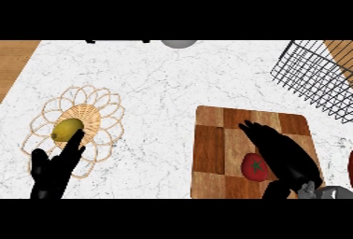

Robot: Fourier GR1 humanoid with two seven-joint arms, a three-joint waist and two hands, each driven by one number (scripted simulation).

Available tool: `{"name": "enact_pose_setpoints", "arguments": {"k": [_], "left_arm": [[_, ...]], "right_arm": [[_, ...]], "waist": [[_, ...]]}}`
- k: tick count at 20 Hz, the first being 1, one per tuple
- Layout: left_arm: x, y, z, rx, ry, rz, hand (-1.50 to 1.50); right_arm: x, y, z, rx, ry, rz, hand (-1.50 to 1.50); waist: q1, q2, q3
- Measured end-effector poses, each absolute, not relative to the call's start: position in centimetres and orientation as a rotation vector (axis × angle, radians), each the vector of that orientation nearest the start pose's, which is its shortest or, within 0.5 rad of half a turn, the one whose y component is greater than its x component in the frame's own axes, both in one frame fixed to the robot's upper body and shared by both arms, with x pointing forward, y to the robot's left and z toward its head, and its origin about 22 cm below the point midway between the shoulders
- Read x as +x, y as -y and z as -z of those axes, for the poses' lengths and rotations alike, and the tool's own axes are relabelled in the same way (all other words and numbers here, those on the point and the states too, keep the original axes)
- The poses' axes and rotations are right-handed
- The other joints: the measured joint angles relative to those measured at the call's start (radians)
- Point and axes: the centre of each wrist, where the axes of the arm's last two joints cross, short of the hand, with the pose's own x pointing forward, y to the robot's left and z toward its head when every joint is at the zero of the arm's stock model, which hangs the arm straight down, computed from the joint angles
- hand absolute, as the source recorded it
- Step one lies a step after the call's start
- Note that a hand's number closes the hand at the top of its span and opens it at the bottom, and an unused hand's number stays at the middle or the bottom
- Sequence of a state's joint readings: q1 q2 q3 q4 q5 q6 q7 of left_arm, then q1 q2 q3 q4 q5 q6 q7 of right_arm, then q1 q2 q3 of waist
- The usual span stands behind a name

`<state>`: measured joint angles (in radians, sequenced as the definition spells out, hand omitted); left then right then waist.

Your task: Pick the tomato from the cutting board and place it in the basket

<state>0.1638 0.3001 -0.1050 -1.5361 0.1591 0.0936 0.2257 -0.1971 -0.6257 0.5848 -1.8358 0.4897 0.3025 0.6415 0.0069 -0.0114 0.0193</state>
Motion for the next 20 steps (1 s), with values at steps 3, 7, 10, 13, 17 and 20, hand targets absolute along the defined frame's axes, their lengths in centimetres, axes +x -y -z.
{"name": "enact_pose_setpoints", "arguments": {"k": [3,7,10,13,17,20], "left_arm": [[19.7,-29.4,2.5,0.164,1.122,0.049,0.0],[19.7,-29.3,2.3,0.165,1.104,0.039,0.0],[19.8,-29.6,2.3,0.164,1.101,0.039,0.0],[20.1,-29.8,2.3,0.165,1.091,0.038,0.0],[20.0,-29.7,2.4,0.163,1.099,0.041,0.0],[19.8,-29.4,2.6,0.167,1.108,0.043,0.0]], "right_arm": [[23.2,20.4,-8.2,-0.651,0.984,-1.38,-1.5],[22.8,20.4,-6.9,-0.648,0.955,-1.386,-1.5],[23.1,20.2,-6.8,-0.642,0.954,-1.389,-1.5],[23.0,20.1,-5.9,-0.642,0.969,-1.384,-1.5],[23.3,20.2,-5.3,-0.643,0.971,-1.379,-1.5],[23.3,20.5,-4.9,-0.645,0.965,-1.386,1.5]], "waist": [[-0.002,-0.001,0.0],[-0.003,0.001,-0.003],[-0.003,0.0,-0.003],[-0.004,0.0,-0.002],[-0.003,0.0,-0.002],[-0.003,0.0,-0.002]]}}
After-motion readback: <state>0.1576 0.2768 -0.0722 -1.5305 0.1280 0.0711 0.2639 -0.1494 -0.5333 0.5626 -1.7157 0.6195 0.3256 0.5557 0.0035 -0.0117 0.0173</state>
